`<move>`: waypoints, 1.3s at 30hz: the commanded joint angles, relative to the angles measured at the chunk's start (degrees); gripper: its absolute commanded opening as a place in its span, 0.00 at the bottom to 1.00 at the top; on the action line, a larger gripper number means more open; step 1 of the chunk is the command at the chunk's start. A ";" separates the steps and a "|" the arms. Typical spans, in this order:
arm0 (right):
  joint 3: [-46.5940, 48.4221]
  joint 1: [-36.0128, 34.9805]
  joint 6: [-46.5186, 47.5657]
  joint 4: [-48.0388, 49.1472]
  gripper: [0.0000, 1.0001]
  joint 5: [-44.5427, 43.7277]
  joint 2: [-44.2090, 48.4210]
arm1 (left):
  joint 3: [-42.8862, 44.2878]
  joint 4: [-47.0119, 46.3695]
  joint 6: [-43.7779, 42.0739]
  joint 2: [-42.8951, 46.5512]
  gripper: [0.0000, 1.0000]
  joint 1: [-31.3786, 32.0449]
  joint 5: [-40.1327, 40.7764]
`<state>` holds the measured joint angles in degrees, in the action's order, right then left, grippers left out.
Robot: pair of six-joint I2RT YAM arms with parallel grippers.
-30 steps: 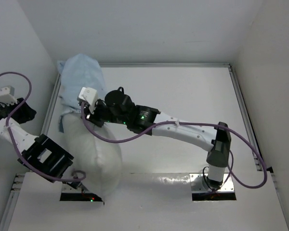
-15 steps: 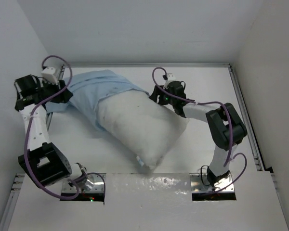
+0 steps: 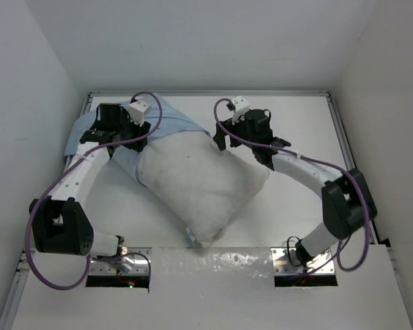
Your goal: Put the pillow into the pillowcase
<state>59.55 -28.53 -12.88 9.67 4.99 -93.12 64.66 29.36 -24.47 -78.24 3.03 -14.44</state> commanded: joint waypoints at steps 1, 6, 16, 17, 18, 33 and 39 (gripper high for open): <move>-1.97 -4.76 9.00 -2.99 0.85 -5.60 7.76 | 1.17 1.48 -0.57 0.36 0.54 -0.39 6.35; -1.72 -15.84 15.43 -7.11 0.87 -12.56 10.85 | -4.02 1.31 -1.72 4.05 0.59 -0.30 8.63; 3.99 -26.49 11.41 -8.70 0.91 -10.74 -2.84 | -5.43 -0.02 -1.46 -0.16 0.00 1.54 -0.41; 4.87 -26.49 9.48 -8.62 0.89 -9.66 -4.68 | -5.51 0.16 -1.89 0.01 0.00 1.46 -1.64; 6.70 -26.49 8.67 -7.92 0.84 -8.43 -8.36 | -5.86 0.25 -2.33 0.88 0.00 1.54 -3.82; 2.25 -16.29 -18.83 37.76 0.00 -16.19 -4.90 | -1.92 9.99 -14.01 8.28 0.00 2.77 -24.56; -4.78 -17.60 -20.78 54.10 0.00 -32.05 -5.83 | -0.15 12.93 -18.61 9.50 0.00 4.17 -41.27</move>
<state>55.35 -45.47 -29.26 43.13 -14.37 -99.79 62.35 41.04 -40.60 -70.72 5.41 -42.33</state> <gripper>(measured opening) 0.032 0.007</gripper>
